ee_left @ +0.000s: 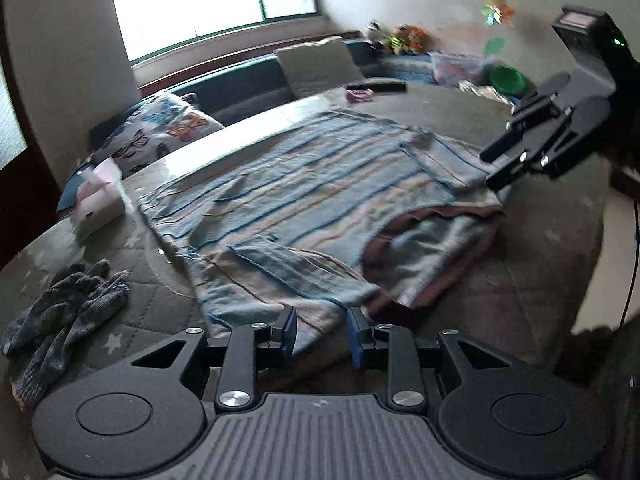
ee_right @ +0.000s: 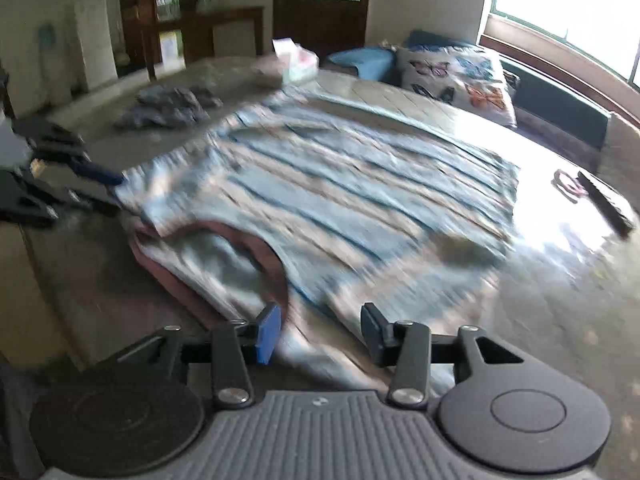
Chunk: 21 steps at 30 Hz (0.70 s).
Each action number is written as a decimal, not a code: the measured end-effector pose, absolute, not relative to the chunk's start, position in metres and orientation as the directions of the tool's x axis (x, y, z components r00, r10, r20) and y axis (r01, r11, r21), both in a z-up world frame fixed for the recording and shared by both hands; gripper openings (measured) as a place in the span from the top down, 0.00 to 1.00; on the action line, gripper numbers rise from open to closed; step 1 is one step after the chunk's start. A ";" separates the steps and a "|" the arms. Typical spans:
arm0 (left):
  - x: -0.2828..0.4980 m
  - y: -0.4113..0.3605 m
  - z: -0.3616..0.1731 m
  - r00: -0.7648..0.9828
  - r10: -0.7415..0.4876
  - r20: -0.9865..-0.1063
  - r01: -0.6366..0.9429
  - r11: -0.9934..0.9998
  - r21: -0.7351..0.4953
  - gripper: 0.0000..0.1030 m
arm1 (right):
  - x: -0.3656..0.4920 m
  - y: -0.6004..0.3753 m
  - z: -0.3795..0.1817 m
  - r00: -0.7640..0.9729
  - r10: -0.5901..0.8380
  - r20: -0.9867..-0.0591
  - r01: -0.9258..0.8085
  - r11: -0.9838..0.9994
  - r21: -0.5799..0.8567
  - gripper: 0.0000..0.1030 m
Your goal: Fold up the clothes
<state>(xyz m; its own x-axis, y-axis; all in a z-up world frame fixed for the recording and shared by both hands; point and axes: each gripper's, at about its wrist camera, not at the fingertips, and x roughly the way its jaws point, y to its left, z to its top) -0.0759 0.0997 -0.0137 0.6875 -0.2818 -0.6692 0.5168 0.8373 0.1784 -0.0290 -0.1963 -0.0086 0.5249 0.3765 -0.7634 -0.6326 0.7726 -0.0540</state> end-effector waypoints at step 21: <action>-0.085 0.085 -0.034 0.681 -0.260 -0.684 0.613 0.713 0.340 0.71 | -0.012 -0.209 -0.034 0.494 0.360 -0.791 -0.706 0.697 -0.124 0.75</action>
